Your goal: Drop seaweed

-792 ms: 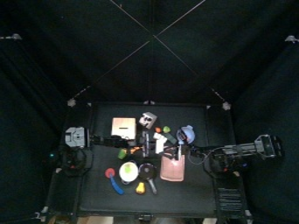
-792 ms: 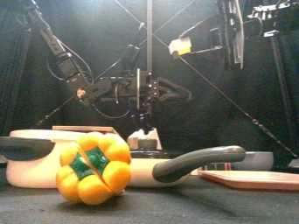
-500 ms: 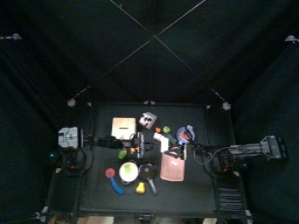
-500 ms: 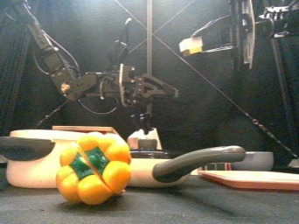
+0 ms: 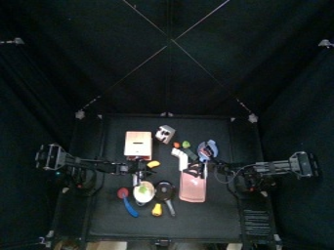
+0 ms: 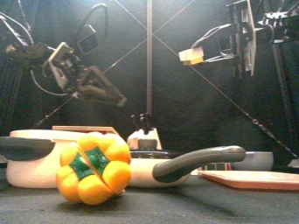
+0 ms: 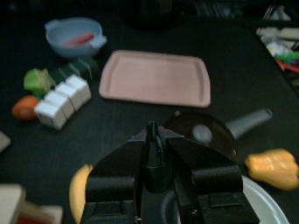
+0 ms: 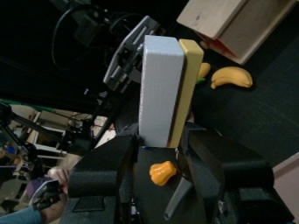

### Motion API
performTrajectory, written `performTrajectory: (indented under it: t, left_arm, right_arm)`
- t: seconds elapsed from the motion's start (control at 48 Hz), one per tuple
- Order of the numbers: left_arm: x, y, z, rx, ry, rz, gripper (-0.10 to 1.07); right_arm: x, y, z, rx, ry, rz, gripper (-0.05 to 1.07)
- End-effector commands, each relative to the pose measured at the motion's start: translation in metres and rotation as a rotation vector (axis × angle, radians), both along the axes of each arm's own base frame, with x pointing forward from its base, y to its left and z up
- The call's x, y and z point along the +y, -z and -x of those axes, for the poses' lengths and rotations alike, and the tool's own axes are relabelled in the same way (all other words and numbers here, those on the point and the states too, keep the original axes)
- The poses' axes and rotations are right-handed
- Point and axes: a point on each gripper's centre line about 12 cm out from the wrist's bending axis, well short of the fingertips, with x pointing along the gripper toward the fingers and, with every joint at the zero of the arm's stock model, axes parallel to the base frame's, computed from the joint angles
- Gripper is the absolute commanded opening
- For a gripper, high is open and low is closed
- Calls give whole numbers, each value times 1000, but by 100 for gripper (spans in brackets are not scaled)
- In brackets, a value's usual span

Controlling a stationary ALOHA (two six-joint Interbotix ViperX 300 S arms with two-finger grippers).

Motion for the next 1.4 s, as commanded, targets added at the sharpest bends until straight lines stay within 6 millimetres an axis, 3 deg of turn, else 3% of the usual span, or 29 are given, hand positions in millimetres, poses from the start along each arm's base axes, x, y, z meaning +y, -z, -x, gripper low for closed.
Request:
performTrajectory:
  t: [0.0,0.312,0.521,0.875,1.104,1.375]
  left_arm:
    - [-4,-8,17,55,-8,26,62]
    - [-5,-13,69,145,-21,58,62]
    - [-8,4,97,301,-23,81,64]
    - [-9,34,117,420,-44,126,75]
    - [-9,36,118,403,-52,136,87]
    - [-8,36,118,400,-55,139,88]
  right_arm:
    - [0,-4,-1,-5,-4,9,66]
    - [1,4,-3,31,-16,15,66]
    - [-1,11,-6,59,-11,13,66]
    - [-8,24,-12,118,3,8,66]
    - [-9,32,-15,144,6,5,66]
    - [-9,40,-19,171,5,5,66]
